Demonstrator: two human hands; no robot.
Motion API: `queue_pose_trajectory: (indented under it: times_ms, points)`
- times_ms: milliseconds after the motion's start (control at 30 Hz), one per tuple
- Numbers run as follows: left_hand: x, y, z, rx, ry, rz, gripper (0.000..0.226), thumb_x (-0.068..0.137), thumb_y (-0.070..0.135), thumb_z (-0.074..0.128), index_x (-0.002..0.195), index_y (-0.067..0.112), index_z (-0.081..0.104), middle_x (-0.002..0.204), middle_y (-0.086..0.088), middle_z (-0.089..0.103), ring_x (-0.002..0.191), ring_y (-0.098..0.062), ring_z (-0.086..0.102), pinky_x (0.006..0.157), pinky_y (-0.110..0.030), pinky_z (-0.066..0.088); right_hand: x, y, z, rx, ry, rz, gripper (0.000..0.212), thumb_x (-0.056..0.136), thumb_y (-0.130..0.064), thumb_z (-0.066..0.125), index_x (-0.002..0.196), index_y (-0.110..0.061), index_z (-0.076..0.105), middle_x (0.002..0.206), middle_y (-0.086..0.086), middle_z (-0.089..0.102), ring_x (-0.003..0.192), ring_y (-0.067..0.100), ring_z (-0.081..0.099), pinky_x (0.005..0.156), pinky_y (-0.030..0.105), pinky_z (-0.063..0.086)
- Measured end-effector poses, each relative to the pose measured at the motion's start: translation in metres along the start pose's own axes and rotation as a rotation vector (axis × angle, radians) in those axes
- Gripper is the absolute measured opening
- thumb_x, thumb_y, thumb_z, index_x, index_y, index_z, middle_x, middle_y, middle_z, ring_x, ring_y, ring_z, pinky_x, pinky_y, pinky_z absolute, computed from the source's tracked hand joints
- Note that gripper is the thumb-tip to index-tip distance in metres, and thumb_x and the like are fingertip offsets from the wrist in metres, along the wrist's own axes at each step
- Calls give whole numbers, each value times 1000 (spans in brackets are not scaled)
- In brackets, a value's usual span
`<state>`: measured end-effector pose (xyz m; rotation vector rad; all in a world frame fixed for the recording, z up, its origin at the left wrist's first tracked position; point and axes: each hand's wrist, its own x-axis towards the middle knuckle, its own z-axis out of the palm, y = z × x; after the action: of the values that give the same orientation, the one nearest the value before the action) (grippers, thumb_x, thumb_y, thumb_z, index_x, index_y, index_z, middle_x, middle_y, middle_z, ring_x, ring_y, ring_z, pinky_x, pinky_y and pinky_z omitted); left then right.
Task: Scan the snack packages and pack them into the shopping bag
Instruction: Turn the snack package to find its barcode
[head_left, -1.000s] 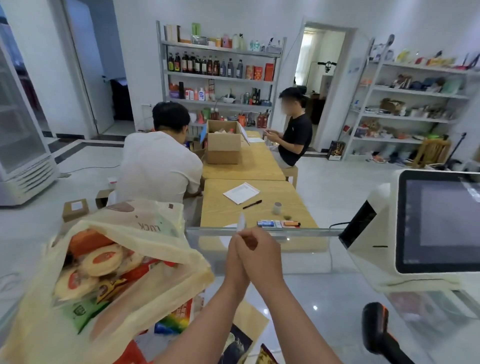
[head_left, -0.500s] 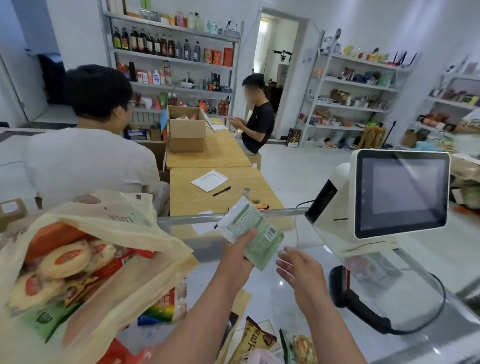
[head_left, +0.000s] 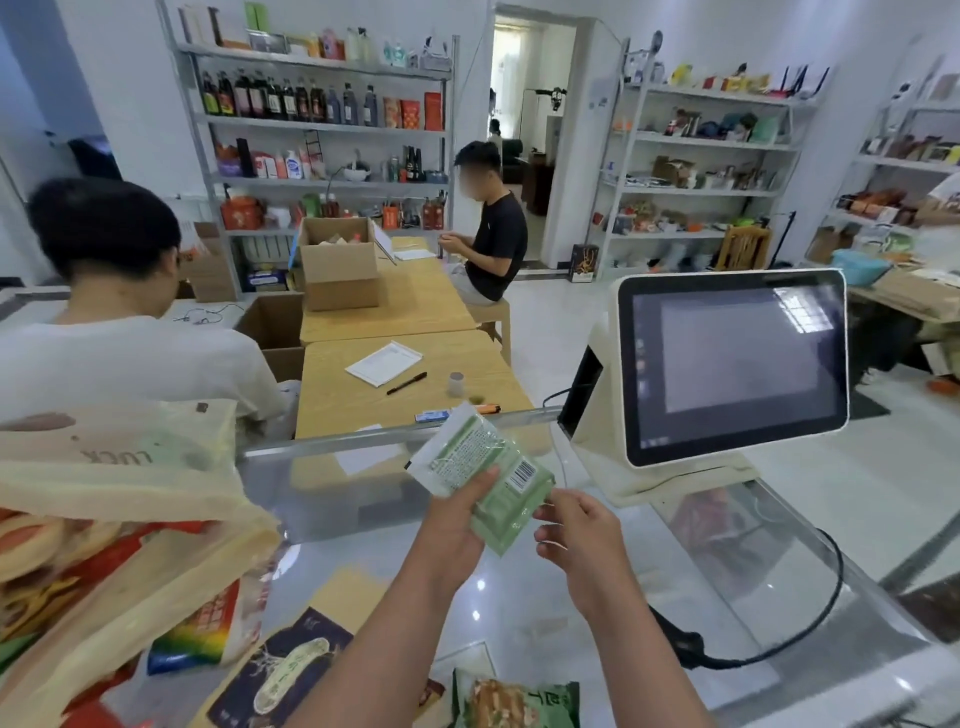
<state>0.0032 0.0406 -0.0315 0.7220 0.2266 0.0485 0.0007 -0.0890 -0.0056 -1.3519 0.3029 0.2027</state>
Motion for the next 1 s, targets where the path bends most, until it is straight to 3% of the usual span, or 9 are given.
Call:
queue_pose_trajectory:
  times_ms: [167, 333, 500, 600, 733, 767, 867, 933, 1000]
  points:
    - [7, -28, 16, 37, 43, -12, 29, 88, 4, 59, 117, 6, 61, 105, -15, 72, 90, -26, 71, 66, -34, 59, 21, -5, -35, -78, -66, -101, 12, 95, -14, 57, 94, -4, 63, 69, 10, 63, 47, 18, 52, 42, 27, 46]
    - [14, -45, 24, 95, 134, 1, 27, 86, 2, 62, 113, 7, 64, 100, -14, 73, 83, -25, 72, 62, -34, 59, 34, 0, -60, -90, -123, -85, 20, 98, -13, 51, 92, -2, 66, 73, 10, 65, 52, 15, 56, 41, 25, 43]
    - [20, -57, 17, 200, 182, 15, 32, 85, 1, 63, 117, 4, 62, 106, -16, 71, 95, -33, 69, 82, -46, 57, 39, 8, -78, -193, -141, -15, 24, 98, -14, 51, 85, 1, 64, 60, 6, 66, 40, 9, 49, 37, 22, 35]
    - [20, -66, 12, 201, 169, -32, 30, 86, 1, 62, 116, 5, 62, 110, -18, 70, 100, -35, 68, 85, -48, 56, 43, 8, -89, -350, -183, -29, 25, 97, -13, 49, 83, 1, 64, 56, 3, 65, 36, 9, 47, 37, 21, 33]
    - [25, -76, 5, 186, 151, -24, 27, 88, -1, 61, 113, 9, 63, 110, -15, 70, 100, -33, 68, 83, -47, 57, 46, 5, -117, -726, -80, -183, 10, 93, -23, 57, 93, -18, 66, 79, -3, 67, 65, 11, 60, 53, 16, 40]
    - [27, -79, 3, 178, 167, -11, 27, 88, -2, 60, 113, 9, 63, 111, -15, 70, 101, -33, 68, 84, -47, 56, 45, 5, -125, -845, -81, -189, 16, 90, -30, 61, 104, -22, 62, 88, -4, 64, 74, 11, 61, 57, 15, 40]
    - [34, -89, -3, 144, 234, 7, 32, 89, -3, 59, 119, 6, 60, 115, -16, 68, 101, -32, 67, 85, -46, 56, 49, 21, -141, -1167, -150, -117, 70, 79, -45, 71, 138, -21, 43, 118, 2, 57, 107, 17, 56, 81, 25, 45]
    - [37, -96, -4, 137, 249, 3, 30, 90, -3, 58, 119, 6, 60, 116, -16, 67, 103, -32, 66, 86, -45, 55, 49, 38, -140, -1274, -190, -115, 77, 72, -48, 75, 137, -22, 42, 122, 4, 56, 113, 21, 54, 89, 32, 47]
    - [39, -104, -5, 134, 281, -16, 26, 90, -3, 59, 113, 7, 62, 113, -16, 68, 100, -32, 67, 84, -45, 56, 47, 51, -137, -1302, -193, -159, 60, 70, -46, 76, 121, -24, 52, 110, 0, 58, 101, 19, 58, 84, 34, 51]
